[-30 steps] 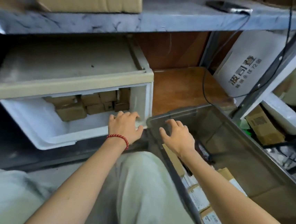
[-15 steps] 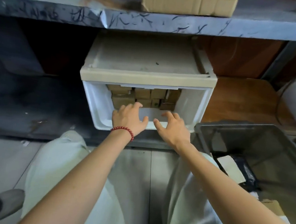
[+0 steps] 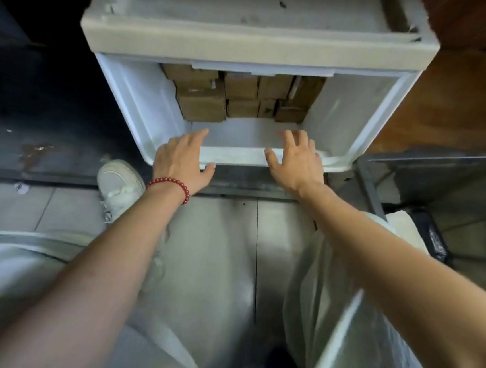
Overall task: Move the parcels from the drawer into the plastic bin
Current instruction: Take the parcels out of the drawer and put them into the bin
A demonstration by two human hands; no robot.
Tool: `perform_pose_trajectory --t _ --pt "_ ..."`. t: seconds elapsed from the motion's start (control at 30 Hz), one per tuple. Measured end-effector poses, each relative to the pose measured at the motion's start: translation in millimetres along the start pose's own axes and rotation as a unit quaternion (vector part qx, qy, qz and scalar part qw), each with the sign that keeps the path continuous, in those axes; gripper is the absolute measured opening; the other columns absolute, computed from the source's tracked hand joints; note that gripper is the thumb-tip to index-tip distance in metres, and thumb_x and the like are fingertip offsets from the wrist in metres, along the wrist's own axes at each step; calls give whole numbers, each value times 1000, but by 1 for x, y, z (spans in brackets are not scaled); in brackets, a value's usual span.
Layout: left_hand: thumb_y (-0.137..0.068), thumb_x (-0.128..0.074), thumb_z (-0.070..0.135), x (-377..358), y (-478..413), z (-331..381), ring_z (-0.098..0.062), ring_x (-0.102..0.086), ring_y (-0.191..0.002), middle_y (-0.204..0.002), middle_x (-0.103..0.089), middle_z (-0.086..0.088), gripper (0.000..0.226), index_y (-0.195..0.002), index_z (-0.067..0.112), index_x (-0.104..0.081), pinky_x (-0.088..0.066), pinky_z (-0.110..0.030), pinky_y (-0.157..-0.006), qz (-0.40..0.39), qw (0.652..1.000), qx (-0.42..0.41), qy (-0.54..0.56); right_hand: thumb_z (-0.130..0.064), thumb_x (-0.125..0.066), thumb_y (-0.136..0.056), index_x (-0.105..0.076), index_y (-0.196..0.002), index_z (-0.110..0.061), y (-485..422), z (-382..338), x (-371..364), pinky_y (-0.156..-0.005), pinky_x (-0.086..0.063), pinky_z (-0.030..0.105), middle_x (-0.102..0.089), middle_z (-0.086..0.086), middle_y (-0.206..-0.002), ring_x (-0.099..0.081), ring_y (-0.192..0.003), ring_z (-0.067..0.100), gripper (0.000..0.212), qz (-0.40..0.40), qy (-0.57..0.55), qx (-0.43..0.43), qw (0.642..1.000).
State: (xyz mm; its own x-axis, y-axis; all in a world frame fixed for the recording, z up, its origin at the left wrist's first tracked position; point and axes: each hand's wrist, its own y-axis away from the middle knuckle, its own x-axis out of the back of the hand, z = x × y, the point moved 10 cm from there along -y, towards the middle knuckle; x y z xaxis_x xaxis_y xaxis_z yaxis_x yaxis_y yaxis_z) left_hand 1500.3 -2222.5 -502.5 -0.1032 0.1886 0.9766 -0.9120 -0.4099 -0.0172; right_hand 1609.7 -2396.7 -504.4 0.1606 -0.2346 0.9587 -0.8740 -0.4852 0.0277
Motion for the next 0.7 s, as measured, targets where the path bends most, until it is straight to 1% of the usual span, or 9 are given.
perform_pose_trajectory --t 0.1,0.17,0.27,0.4,0.47,0.57,0.63,0.7 --pt "-91 -54 40 -3 -20 -5 -33 -40 -129 -146 -39 -11 69 -149 18 -25 -36 -45 -104 10 1000 -4 -9 -48 -38 -98 -33 -144 -15 -21 -1 -12 -109 -30 47 -34 15 -148 -37 -132 34 57 3 19 -4 1000" --pt "-91 -54 42 -12 -34 -11 -32 -38 -131 -147 -38 -11 69 -149 19 -24 -35 -45 -105 4 1000 0 -19 -50 -37 -98 -32 -145 -14 -34 1 -23 -110 -29 48 -34 15 -148 -37 -132 35 59 -3 22 -10 1000" --pt "-91 -52 45 -26 -60 -17 -33 -38 -130 -147 -36 -12 70 -150 20 -23 -35 -45 -105 3 1000 11 -29 -49 -37 -99 -31 -146 -15 -55 3 -36 -109 -29 47 -36 15 -146 -38 -131 35 59 -3 13 -7 1000" --pt "-91 -51 49 -41 -91 -27 -38 -33 -133 -151 -27 -16 73 -151 23 -18 -33 -48 -105 2 999 46 -26 -51 -38 -98 -30 -147 -19 -82 1 -54 -107 -31 47 -35 14 -148 -38 -132 36 59 -16 -16 -6 1000" --pt "-90 -52 50 -51 -104 -35 -40 -27 -137 -154 -20 -16 76 -151 25 -13 -32 -50 -106 -3 998 61 -20 -52 -37 -99 -27 -149 -19 -97 -4 -68 -107 -31 47 -30 14 -151 -36 -134 37 60 -31 -25 2 999" --pt "-90 -53 51 -63 -118 -53 -39 -14 -143 -157 -8 -16 80 -151 29 -5 -27 -51 -110 -12 995 101 -2 -54 -35 -99 -18 -153 -22 -120 -18 -88 -107 -33 47 -18 13 -159 -35 -138 36 65 -57 -51 12 997" --pt "-91 -52 49 -68 -124 -63 -38 -13 -144 -157 -5 -17 80 -151 30 -4 -26 -49 -112 -15 991 129 12 -53 -37 -99 -16 -153 -26 -132 -30 -99 -107 -35 47 -13 13 -161 -32 -140 35 65 -73 -87 17 993" --pt "-92 -52 46 -69 -132 -64 -39 -15 -143 -156 -5 -17 77 -151 33 -3 -26 -49 -112 -10 991 130 17 -48 -41 -99 -17 -153 -29 -142 -43 -108 -105 -37 46 -20 13 -158 -35 -138 35 61 -77 -125 37 989"
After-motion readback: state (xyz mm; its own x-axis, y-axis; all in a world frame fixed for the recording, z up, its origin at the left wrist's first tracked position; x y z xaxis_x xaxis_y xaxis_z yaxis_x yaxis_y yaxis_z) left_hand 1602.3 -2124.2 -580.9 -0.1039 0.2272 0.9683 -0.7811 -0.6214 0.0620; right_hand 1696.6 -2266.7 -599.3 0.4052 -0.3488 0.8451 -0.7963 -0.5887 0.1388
